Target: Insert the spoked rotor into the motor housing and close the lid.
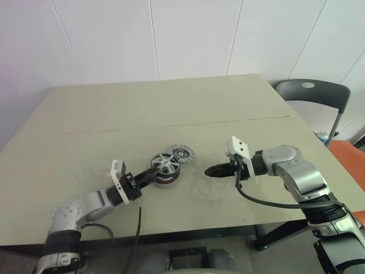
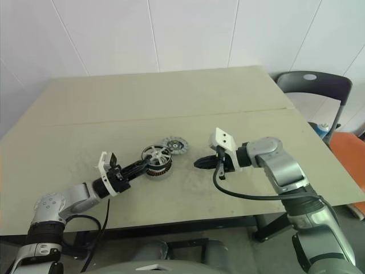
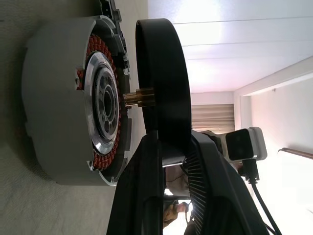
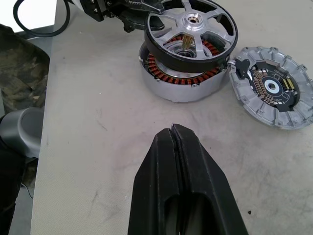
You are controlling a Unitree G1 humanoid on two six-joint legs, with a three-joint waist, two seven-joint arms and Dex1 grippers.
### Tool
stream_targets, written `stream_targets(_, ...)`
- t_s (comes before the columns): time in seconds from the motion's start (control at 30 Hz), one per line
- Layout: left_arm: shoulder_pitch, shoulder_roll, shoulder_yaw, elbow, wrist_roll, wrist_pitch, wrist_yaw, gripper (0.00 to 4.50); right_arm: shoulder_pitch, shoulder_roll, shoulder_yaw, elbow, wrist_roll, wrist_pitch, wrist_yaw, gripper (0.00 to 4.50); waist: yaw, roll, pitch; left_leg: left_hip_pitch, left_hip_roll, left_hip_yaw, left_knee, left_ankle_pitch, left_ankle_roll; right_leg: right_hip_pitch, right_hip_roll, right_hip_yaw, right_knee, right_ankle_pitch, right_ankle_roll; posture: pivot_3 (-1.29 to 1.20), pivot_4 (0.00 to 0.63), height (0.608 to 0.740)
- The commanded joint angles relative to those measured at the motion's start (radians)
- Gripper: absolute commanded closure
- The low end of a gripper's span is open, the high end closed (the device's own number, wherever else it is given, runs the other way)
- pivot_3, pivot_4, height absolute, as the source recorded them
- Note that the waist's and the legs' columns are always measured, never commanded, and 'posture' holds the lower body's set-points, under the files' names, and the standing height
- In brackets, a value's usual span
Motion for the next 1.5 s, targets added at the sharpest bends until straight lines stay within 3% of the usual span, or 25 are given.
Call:
stream_targets(0.03,-0.011,-0.007,0.027,0.012,0.036,0.016,-0.031,4.12,-0.003,-0.015,-0.019,-0.046,0.021,0.002,-0.002,4.5,0.0,0.0,0.0,0.0,0.0,0.0,0.0,0.0,0.0,0.0,0.0,0.0,0.0,0.0,0.0,0.0,0.0,0.74)
stream_targets(0.77,-0.019,-0.043,0.093,0.032,0.146,0.069,-0.077,4.12,0.003,-0.029,-0.018,-0.075,0.029,0.016,-0.012,4.5,-0.002,0.0,0.0,0.0,0.0,0.0,0.007,0.0,0.0,0.0,0.0,0.0,0.007,-0.002,0.002,0.0,0.0,0.74)
stream_targets(1.13,-0.042,-0.039,0.109,0.052,0.241,0.067,-0.066,0.51,0.003,-0.026,-0.015,-0.07,0.026,0.013,-0.021,4.5,0.002,0.0,-0.001,0.002,0.0,0.0,0.009,0.0,0.0,0.002,0.0,-0.001,0.008,-0.002,0.003,0.0,0.0,0.74)
stream_targets(1.27,-0.084,0.021,0.099,0.005,0.292,0.069,-0.084,0.51,-0.003,-0.023,-0.01,-0.06,0.022,0.008,-0.02,4.5,-0.001,0.0,-0.001,0.007,0.0,-0.001,0.01,-0.002,-0.003,0.008,0.0,-0.002,0.008,-0.002,0.003,0.0,0.0,0.74)
stream_targets(1.5,-0.203,0.3,-0.056,-0.154,0.578,-0.02,-0.291,0.51,-0.022,-0.009,0.003,-0.031,0.009,-0.008,-0.021,4.5,-0.028,-0.003,0.002,0.011,0.002,0.001,0.007,-0.002,-0.004,0.011,0.0,-0.004,0.007,-0.003,0.003,0.0,0.0,0.74)
